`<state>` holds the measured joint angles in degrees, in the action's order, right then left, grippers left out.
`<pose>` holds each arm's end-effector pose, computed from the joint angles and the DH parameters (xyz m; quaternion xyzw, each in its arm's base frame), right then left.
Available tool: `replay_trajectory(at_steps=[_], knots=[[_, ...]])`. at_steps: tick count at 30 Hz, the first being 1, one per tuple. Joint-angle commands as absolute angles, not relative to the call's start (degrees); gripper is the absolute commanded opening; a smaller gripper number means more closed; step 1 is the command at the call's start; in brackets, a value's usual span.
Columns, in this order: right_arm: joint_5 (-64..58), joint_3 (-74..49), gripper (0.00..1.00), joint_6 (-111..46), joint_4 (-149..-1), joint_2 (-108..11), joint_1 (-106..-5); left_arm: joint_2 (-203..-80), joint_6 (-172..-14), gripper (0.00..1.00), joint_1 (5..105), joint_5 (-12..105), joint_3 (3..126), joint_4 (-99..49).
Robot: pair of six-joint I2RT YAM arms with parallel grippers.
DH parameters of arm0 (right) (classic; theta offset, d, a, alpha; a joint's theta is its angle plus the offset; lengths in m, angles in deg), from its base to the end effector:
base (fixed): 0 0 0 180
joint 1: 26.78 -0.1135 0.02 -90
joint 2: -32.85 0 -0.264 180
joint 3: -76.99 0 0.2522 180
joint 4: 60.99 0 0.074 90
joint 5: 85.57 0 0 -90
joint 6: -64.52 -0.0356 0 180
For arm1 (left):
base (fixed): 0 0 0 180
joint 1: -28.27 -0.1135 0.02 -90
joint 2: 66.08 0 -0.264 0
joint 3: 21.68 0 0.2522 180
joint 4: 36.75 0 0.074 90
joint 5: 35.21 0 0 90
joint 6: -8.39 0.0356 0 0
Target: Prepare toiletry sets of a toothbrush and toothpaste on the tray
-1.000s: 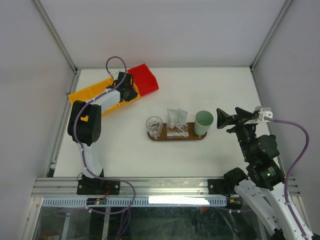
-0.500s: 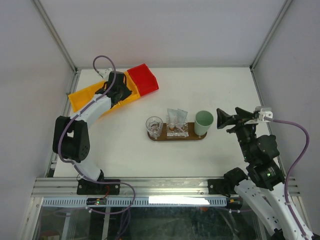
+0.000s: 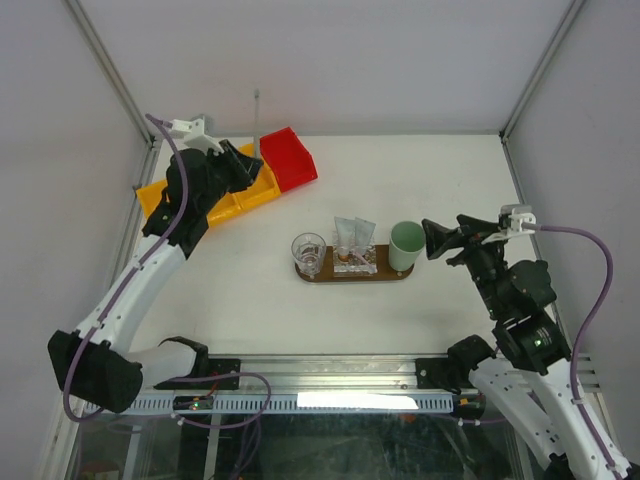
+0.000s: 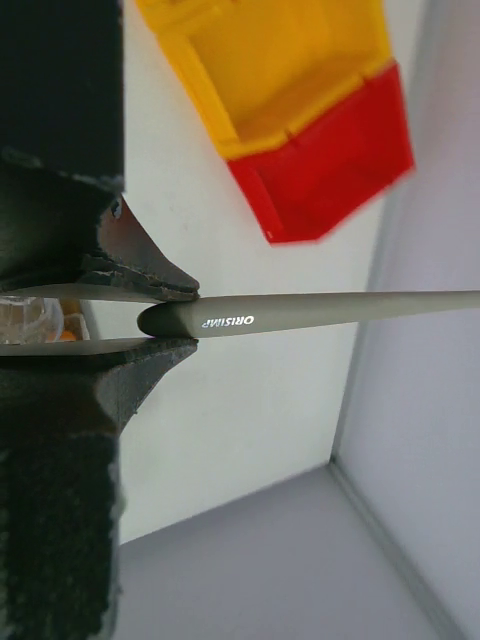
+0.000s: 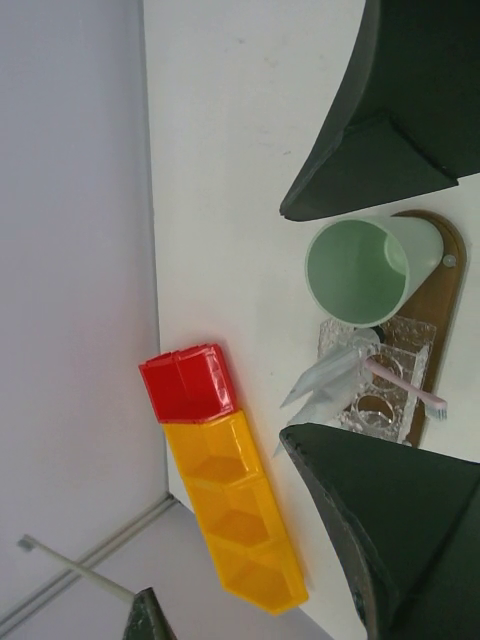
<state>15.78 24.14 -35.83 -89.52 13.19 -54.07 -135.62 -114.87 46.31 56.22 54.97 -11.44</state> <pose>0.0841 0.0355 0.3492 -0.0274 0.6778 0.1726 0.7142 0.2685 -0.0865 0.3578 -0.1145 0.8019 -0.2447 0.5329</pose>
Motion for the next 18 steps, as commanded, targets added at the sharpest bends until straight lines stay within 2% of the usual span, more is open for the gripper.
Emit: replay_trajectory(at_steps=[1,6,10,14,18], knots=[[7.5,18.0,0.85,-41.0,-89.8,9.9,-53.9,-128.4,-101.4,0.0,49.5,41.6,54.6,-24.3],[-1.8,13.2,0.85,-46.4,-88.8,5.6,-53.9,-124.4,-98.7,0.0,51.9,28.8,50.9,-34.2],[-11.1,11.7,0.85,-53.6,-82.3,1.3,-53.9,-122.9,-101.9,0.0,52.6,20.0,45.5,-43.5],[-17.7,10.2,0.83,-60.4,-74.5,-4.2,-53.9,-122.6,-105.8,0.0,53.0,15.4,41.8,-50.2],[-19.4,9.0,0.81,-68.4,-66.3,-10.2,-54.0,-122.6,-110.1,0.0,53.0,13.0,39.1,-55.5]])
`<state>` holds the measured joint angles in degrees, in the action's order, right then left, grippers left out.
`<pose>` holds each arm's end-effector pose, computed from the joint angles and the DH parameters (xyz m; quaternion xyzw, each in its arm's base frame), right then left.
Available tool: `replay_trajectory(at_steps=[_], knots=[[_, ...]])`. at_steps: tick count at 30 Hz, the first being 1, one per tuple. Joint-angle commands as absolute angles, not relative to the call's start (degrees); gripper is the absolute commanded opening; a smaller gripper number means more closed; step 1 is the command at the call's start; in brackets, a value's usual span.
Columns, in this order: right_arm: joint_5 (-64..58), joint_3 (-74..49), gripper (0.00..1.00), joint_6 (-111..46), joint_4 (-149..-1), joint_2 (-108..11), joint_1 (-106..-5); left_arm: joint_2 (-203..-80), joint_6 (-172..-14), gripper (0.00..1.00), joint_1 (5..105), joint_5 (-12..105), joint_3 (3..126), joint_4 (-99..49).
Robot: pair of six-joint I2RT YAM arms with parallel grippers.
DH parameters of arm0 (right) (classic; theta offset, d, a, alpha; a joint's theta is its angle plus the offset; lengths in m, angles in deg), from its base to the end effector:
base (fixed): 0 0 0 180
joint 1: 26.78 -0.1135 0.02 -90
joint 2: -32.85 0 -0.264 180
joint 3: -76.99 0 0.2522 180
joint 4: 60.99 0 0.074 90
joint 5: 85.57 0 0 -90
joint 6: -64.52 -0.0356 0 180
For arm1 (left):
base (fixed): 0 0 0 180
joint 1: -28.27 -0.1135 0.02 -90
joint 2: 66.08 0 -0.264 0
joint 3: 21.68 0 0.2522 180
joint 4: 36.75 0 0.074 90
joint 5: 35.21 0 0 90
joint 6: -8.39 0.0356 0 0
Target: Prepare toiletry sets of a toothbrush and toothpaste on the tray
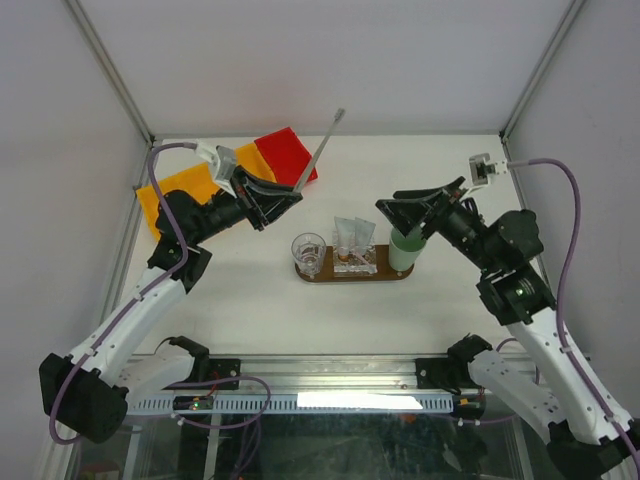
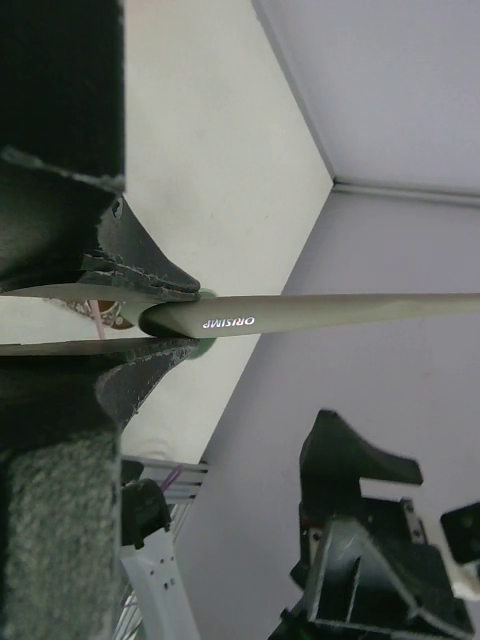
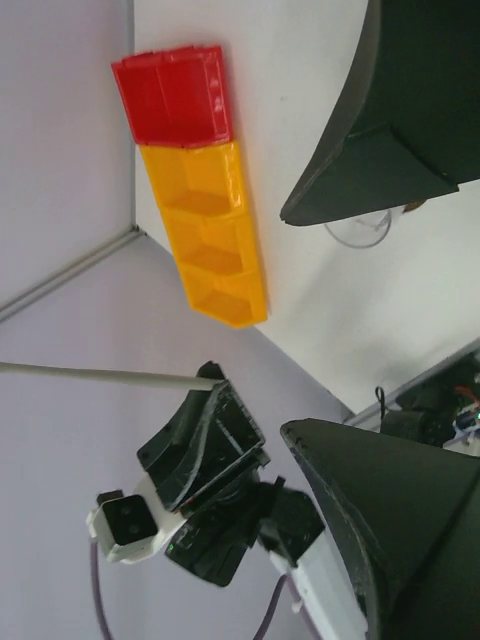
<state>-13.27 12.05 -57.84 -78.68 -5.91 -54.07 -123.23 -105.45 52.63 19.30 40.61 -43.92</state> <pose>0.1259 0.0771 0.4060 -0.0879 0.6496 0.4594 0.5994 0.1997 -0.1131 0.3798 0.2401 0.5963 -0.4774 0.5991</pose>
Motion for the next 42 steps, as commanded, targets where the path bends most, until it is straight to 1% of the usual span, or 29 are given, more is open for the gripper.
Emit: replay_trajectory(at_steps=[1,3,5,9,11,15,17,22,26,37,39,42], knots=[[-19.7,9.1,0.8,-70.3,-63.5,-11.9,-54.0,-122.7,-111.4,0.0,53.0,12.5,38.4,-57.0],[-19.9,8.6,0.75,-73.3,-58.9,-15.3,-54.1,-123.0,-112.3,0.0,53.0,11.7,38.0,-57.7],[-19.5,7.7,0.73,-75.1,-55.1,-18.7,-54.3,-123.3,-111.7,0.0,53.0,11.7,37.6,-57.1],[-18.1,4.6,0.63,-75.3,-51.2,-25.1,-56.2,-124.0,-111.3,0.0,53.0,11.8,37.3,-56.5],[-17.5,2.3,0.61,-74.7,-50.8,-27.8,-57.8,-124.4,-111.0,0.0,53.0,11.9,37.3,-56.1],[-14.2,0.4,0.56,-73.2,-49.1,-29.9,-60.3,-124.6,-110.5,0.0,53.0,12.1,37.4,-55.4],[-12.9,-0.5,0.55,-72.3,-48.9,-30.7,-61.2,-124.6,-109.6,0.0,53.0,12.2,37.8,-54.1],[-8.8,-1.9,0.5,-71.5,-49.6,-31.9,-61.7,-124.3,-108.7,0.0,53.0,12.2,37.8,-53.5],[-9.2,-2.2,0.4,-71.7,-48.9,-32.4,-62.1,-124.2,-108.1,0.0,53.0,12.6,37.9,-52.9],[-8.6,-1.7,0.38,-71.7,-48.8,-34.0,-63.1,-123.8,-107.7,0.0,53.0,12.4,37.9,-52.6],[-8.6,-1.7,0.31,-71.5,-48.6,-34.1,-63.2,-123.8,-107.6,0.0,53.0,12.4,37.9,-52.5],[-8.3,-1.5,0.29,-71.2,-48.6,-34.1,-63.2,-123.8,-107.6,0.0,53.0,12.1,38.0,-52.3]])
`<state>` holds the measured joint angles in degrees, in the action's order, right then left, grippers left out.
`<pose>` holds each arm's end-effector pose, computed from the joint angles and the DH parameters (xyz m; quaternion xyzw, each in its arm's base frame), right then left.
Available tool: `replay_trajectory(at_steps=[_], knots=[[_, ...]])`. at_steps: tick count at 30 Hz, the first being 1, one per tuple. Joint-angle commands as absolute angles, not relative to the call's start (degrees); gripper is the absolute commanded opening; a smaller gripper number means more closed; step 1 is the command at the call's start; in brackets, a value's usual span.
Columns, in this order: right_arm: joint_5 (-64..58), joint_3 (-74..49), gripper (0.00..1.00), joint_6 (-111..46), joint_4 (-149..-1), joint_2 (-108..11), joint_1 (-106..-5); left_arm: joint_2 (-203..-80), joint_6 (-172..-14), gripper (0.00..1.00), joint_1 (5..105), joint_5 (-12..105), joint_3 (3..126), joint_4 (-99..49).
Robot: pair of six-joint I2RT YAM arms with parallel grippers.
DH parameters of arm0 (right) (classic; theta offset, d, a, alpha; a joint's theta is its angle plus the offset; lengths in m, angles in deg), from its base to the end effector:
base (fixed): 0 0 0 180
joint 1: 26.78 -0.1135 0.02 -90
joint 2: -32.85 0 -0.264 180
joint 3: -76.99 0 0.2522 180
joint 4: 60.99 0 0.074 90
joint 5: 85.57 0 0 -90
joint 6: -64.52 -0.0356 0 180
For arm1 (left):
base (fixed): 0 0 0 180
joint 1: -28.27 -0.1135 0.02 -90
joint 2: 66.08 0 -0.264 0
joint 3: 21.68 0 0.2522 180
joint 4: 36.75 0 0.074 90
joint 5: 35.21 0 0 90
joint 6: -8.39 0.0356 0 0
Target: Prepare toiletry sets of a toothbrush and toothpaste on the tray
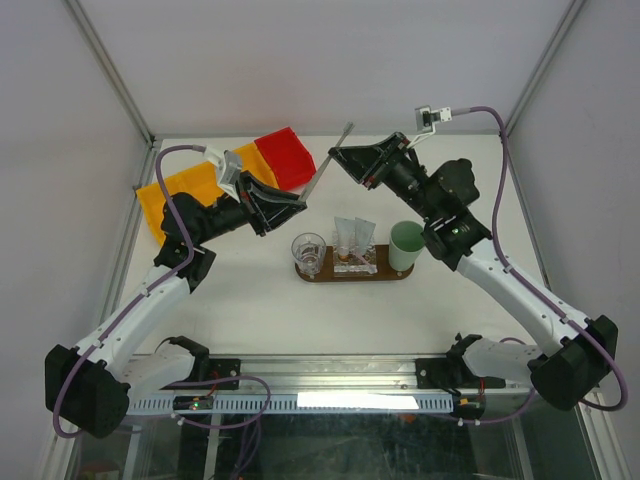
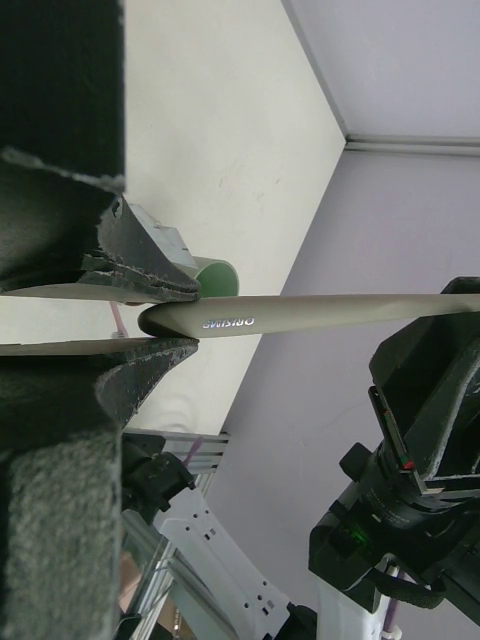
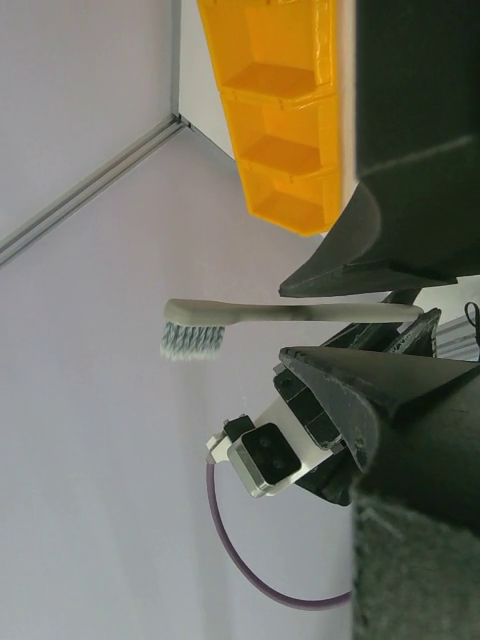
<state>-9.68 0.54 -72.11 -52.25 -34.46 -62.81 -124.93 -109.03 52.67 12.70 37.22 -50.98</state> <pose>0.2136 0.1661 0.4304 -0.0449 0.5908 0.5841 0.5547 0.2023 -0.1180 0.3644 0.2683 0.5801 -0.5202 0.5665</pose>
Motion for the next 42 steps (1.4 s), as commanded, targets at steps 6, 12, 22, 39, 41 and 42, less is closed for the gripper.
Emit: replay_trajectory(at_steps=[6,12,22,39,41,42], knots=[[-8.2,-1.3,0.29,-71.2,-48.3,-34.9,-63.2,-123.4,-107.2,0.0,53.0,12.1,38.0,-52.1],[-9.4,-1.6,0.19,-71.0,-47.6,-36.0,-63.2,-123.1,-106.8,0.0,53.0,11.9,38.1,-51.7],[-10.7,2.4,0.0,-62.2,-48.5,-31.0,-63.1,-121.4,-103.1,0.98,53.0,13.4,39.9,-44.9],[-25.0,12.5,0.0,-19.7,-71.2,-14.2,-63.1,-118.1,-104.1,0.99,41.0,30.6,40.4,-36.5],[-28.2,13.0,0.0,-18.6,-72.3,-14.8,-63.4,-117.7,-103.6,0.99,40.4,32.7,40.5,-35.4],[-29.2,13.4,0.0,-18.0,-72.7,-15.0,-63.7,-117.6,-103.4,0.99,40.2,33.4,40.4,-35.2]])
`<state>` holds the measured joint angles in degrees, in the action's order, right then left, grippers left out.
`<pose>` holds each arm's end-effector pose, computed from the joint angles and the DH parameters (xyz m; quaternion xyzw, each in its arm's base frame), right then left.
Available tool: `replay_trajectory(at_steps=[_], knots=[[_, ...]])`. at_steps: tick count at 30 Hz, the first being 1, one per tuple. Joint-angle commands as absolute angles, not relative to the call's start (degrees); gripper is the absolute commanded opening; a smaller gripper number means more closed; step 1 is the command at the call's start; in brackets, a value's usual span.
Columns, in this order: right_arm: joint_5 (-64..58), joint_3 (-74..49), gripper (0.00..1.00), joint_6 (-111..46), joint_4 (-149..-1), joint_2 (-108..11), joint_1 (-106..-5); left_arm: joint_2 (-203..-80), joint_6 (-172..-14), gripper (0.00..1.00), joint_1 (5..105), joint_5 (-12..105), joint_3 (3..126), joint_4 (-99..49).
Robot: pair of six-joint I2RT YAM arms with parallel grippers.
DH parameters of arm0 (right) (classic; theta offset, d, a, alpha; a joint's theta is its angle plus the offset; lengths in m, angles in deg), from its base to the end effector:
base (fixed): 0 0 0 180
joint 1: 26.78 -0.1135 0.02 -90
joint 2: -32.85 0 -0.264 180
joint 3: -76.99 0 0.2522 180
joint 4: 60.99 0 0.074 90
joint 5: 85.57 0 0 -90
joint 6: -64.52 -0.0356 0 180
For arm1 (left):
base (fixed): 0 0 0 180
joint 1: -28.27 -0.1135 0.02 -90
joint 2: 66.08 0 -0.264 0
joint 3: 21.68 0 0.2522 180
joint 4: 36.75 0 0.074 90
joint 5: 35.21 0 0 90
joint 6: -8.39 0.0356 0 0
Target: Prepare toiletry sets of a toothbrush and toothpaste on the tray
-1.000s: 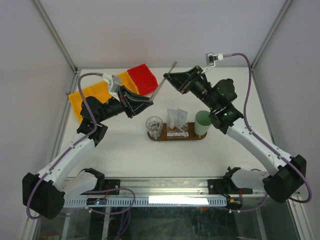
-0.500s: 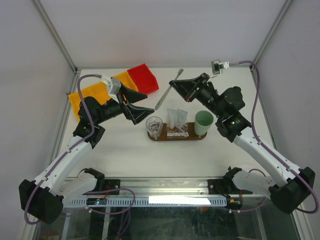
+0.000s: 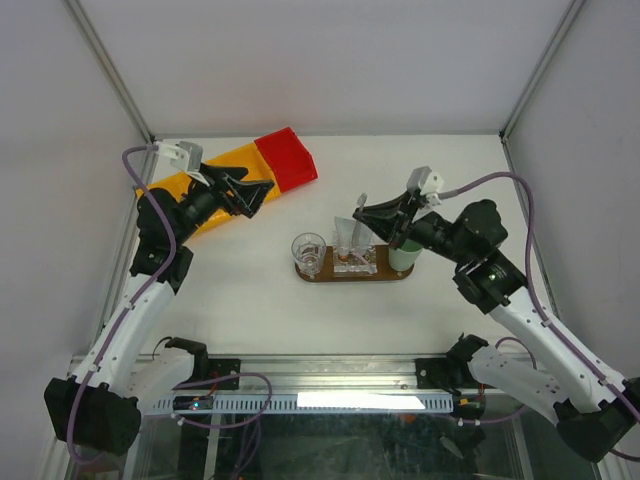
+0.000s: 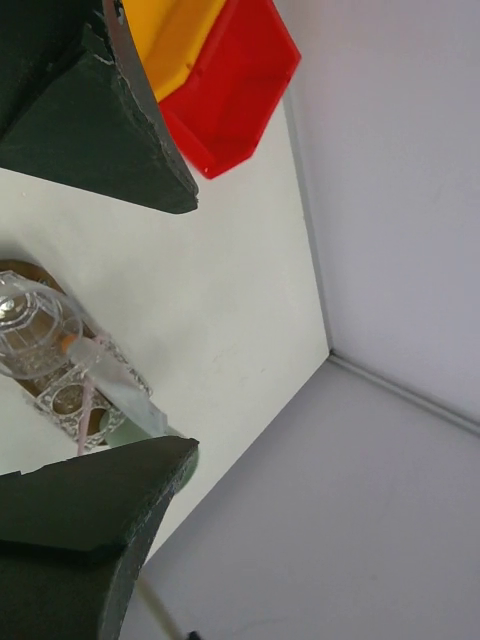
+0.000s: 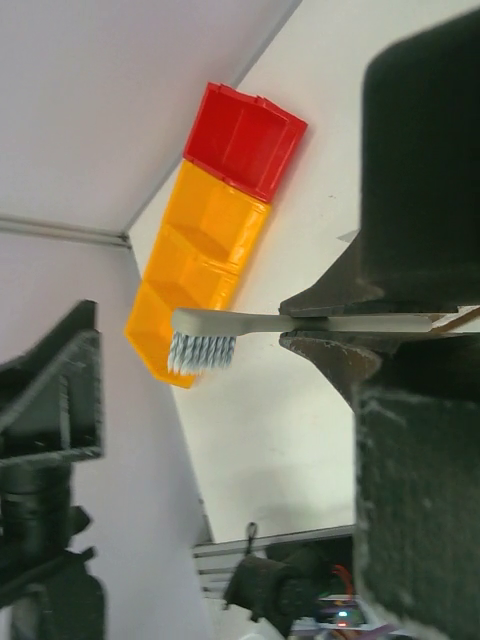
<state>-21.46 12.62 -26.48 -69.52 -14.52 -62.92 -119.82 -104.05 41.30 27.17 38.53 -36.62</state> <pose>0.1421 0.1230 0.3971 -0.3539 0.5555 0.3737 0.6531 0.2100 -0.0655 0.3664 0.1241 0.6601 -0.3720 0.6407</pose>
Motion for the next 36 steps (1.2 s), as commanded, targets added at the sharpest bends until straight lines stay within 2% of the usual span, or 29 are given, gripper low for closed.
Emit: replay_trajectory(at_steps=[1,15,18,25,36], knots=[[-30.1,13.9,0.0,-17.1,-72.7,-15.2,-64.1,-117.4,-103.3,0.99,40.0,34.0,40.4,-35.0],[-30.3,21.5,0.0,-3.5,-62.5,-20.6,-68.5,-116.5,-103.7,0.99,38.6,35.5,39.9,-35.0],[-33.8,22.7,0.0,0.9,-60.2,-22.0,-68.5,-116.4,-104.0,0.99,38.5,35.5,39.8,-35.1],[-32.1,27.7,0.0,1.5,-50.0,-23.2,-68.5,-116.3,-104.0,0.99,38.1,35.1,39.8,-35.1],[-30.0,32.6,0.0,4.5,-46.0,-22.5,-68.4,-116.4,-105.0,0.99,37.6,34.1,39.7,-35.7]])
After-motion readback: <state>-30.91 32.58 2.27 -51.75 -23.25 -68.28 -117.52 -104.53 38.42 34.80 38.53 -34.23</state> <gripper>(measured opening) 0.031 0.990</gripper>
